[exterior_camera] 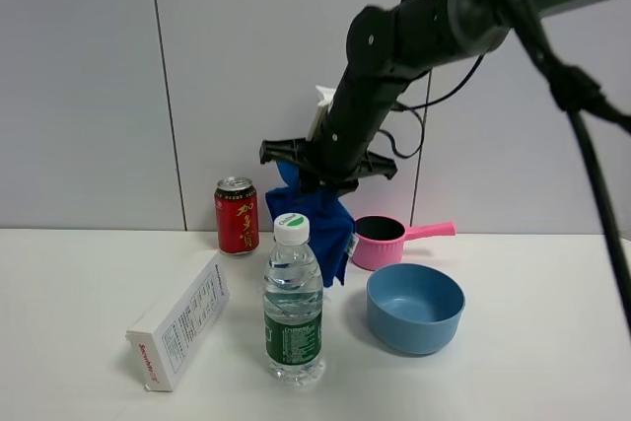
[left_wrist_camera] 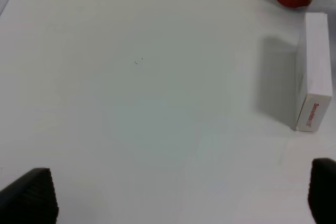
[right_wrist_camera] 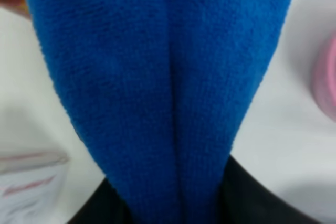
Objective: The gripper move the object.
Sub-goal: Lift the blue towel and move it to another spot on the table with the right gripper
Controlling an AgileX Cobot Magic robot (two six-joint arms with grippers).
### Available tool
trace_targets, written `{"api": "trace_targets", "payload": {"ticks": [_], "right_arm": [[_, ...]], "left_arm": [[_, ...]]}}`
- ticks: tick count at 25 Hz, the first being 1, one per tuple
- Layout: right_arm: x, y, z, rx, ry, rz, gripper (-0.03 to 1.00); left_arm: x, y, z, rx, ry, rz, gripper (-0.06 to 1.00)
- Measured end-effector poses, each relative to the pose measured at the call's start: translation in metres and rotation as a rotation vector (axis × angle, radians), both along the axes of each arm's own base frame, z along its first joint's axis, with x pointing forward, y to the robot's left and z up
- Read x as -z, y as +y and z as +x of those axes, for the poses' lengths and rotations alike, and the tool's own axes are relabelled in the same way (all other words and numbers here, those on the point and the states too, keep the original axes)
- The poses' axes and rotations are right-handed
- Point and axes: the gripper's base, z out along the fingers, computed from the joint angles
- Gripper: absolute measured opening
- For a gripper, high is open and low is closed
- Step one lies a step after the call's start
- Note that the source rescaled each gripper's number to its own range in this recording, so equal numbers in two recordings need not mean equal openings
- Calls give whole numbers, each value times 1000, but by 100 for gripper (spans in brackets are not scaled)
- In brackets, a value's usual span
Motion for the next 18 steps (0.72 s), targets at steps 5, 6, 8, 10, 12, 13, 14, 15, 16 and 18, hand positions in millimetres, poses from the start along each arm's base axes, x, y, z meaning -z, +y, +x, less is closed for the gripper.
{"api": "trace_targets", "payload": {"ticks": [5,6,8,10,12,13,14,15,16,18], "right_arm": [[-61,-17,-27,-15,7,-34,0],[-70,-22,-32,-16,11,-58,0],[-84,-30,-40,1,9,-88,0],[-100,-38,-48,23,-1,-99,0],[-113,-47,-55,46,4,-109,0],[-120,-52,-59,57,6,-114,0],[-127,-56,-62,64,4,-120,0],[-131,-59,-66,68,9,-128,0],[-137,-62,-71,70,13,-133,0],[-145,-68,-78,77,18,-150,0]], "left_arm": [[0,0,0,0,0,0,100],[0,0,0,0,0,0,100],[0,0,0,0,0,0,100],[0,0,0,0,0,0,100],[0,0,0,0,0,0,100],[0,0,0,0,0,0,100],[0,0,0,0,0,0,100],[0,0,0,0,0,0,100],[0,0,0,0,0,0,100],[0,0,0,0,0,0,100]]}}
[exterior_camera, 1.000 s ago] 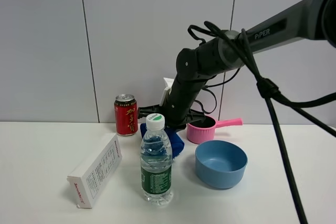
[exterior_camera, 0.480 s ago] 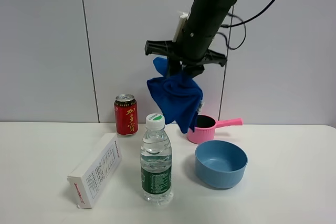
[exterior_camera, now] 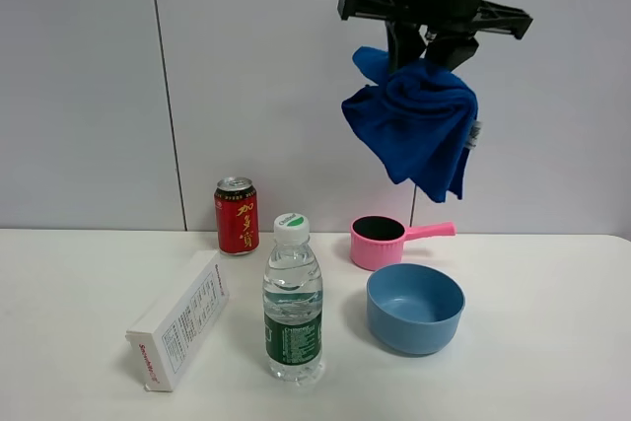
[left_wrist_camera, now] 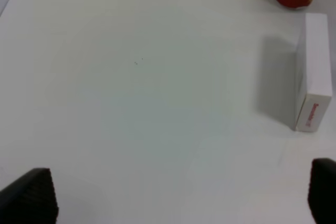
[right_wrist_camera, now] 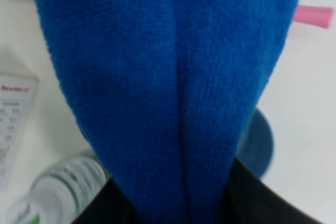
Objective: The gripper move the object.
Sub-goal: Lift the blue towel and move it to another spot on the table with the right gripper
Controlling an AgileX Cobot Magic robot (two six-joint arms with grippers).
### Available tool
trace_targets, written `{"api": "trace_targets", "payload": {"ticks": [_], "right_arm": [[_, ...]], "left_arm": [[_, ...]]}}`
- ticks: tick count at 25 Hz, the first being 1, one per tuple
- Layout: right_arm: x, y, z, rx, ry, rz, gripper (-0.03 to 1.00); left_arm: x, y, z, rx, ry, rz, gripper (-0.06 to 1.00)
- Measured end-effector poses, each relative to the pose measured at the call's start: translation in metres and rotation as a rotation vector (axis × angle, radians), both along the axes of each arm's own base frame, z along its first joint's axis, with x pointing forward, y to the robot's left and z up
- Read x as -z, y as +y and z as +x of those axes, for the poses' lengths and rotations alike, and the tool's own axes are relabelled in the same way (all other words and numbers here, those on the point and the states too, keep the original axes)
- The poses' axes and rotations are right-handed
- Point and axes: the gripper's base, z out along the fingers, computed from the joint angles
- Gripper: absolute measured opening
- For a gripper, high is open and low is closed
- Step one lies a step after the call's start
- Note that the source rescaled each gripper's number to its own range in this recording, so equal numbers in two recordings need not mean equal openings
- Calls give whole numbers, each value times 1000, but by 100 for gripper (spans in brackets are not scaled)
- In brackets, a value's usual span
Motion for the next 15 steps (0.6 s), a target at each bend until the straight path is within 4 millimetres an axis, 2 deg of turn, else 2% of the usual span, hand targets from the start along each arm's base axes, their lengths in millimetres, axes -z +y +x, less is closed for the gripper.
{"api": "trace_targets", "payload": {"ticks": [4,7,11,15], "right_arm": [[-12,-14,-5,37,-20,-31,0],[-13,-34,-3,95,-17,-30,0],[1,-66,-2,173,38,-58,0],[19,-93,-11,236,111,-83,0]], "left_arm": [[0,0,0,0,0,0,100],[0,0,0,0,0,0,100],[0,0,0,0,0,0,100],[0,0,0,0,0,0,100]]}}
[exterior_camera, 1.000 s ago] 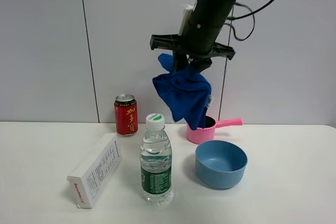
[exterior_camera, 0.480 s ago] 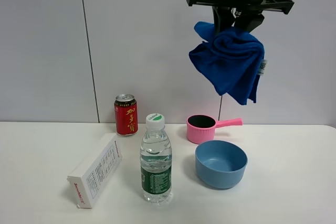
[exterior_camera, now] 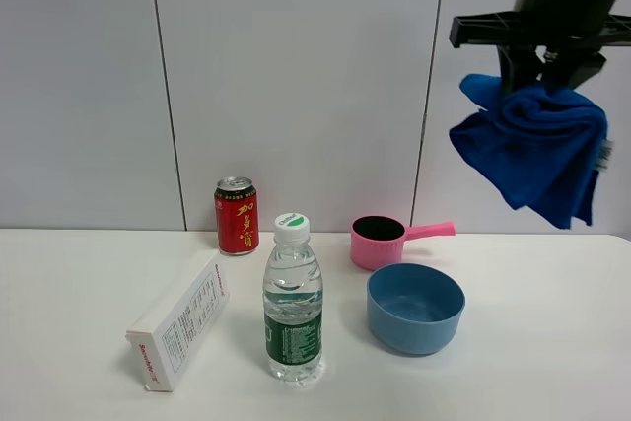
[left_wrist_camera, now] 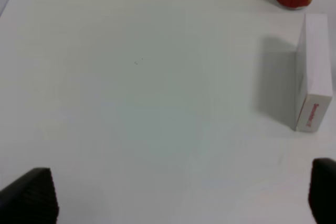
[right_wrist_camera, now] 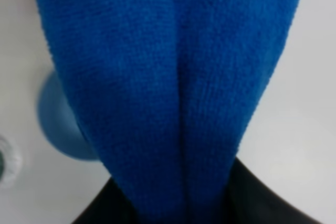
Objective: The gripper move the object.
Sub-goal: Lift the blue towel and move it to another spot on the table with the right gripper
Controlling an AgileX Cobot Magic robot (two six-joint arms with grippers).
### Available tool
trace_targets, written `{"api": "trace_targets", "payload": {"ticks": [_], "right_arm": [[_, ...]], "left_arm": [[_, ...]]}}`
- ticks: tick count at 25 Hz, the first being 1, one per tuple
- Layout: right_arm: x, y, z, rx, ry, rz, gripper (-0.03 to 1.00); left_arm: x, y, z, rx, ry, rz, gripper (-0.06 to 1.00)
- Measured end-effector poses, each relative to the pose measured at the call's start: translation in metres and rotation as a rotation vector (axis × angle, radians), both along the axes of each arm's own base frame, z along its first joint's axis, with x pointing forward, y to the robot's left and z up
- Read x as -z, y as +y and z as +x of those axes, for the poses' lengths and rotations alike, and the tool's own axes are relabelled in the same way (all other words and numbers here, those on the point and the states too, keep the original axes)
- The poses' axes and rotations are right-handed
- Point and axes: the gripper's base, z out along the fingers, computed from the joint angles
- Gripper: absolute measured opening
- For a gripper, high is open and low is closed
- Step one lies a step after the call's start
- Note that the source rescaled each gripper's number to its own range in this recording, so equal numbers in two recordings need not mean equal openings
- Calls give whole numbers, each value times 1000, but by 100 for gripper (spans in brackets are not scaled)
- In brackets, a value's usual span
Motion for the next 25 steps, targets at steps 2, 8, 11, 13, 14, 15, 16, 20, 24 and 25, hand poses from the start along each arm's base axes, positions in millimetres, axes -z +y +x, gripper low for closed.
{"api": "trace_targets", "payload": {"ticks": [2,8,11,13,14,15,16,20,24,25], "right_arm": [[11,-14,-6,34,39,-9,0],[43,-35,1,55,19,4,0],[56,-41,13,56,-4,5,0],[66,-44,23,54,-16,5,0],[70,-43,27,47,-26,5,0],[74,-42,31,41,-33,7,0],[79,-41,35,34,-41,15,0],[101,-32,51,21,-62,82,0],[130,-26,63,2,-25,94,0],[136,-26,64,1,-12,89,0]], "left_arm": [[0,0,0,0,0,0,100],[0,0,0,0,0,0,100],[0,0,0,0,0,0,100],[0,0,0,0,0,0,100],[0,0,0,0,0,0,100],[0,0,0,0,0,0,100],[0,0,0,0,0,0,100],[0,0,0,0,0,0,100],[0,0,0,0,0,0,100],[0,0,0,0,0,0,100]]}}
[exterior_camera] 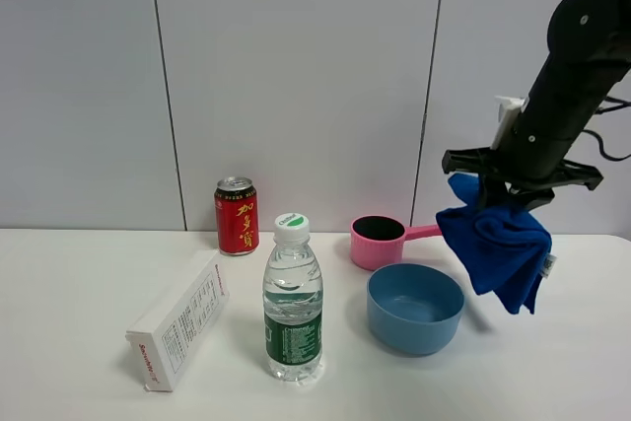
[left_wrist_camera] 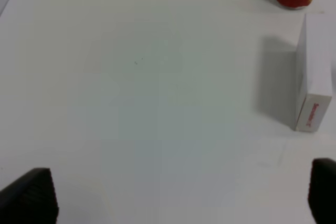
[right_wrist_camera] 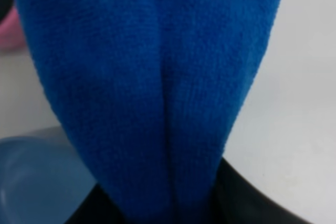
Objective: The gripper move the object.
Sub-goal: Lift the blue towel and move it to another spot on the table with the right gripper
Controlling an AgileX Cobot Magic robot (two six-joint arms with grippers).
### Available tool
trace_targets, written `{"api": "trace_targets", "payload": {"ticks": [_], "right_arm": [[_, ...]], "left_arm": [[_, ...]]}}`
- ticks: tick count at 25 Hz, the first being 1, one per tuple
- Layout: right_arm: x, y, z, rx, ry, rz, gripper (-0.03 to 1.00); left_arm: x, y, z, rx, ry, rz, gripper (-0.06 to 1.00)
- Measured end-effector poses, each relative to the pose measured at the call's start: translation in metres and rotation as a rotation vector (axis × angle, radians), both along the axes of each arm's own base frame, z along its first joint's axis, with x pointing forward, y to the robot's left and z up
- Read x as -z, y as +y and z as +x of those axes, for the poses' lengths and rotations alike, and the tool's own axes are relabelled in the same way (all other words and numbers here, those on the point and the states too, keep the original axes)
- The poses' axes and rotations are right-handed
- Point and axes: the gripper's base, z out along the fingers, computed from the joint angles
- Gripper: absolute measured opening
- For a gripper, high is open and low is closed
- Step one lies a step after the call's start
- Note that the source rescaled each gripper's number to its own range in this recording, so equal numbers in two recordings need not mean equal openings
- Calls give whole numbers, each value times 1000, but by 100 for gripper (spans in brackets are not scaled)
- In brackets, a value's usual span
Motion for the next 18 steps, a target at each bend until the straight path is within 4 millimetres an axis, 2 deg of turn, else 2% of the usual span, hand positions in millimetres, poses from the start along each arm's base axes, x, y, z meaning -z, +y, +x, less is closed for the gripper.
{"api": "trace_targets", "payload": {"ticks": [3,15,18], "right_arm": [[10,-1,2,-9,27,-23,0],[13,-19,3,3,43,-81,0],[22,-22,6,11,66,-85,0]], "left_arm": [[0,0,0,0,0,0,100],[0,0,0,0,0,0,100],[0,0,0,0,0,0,100]]}}
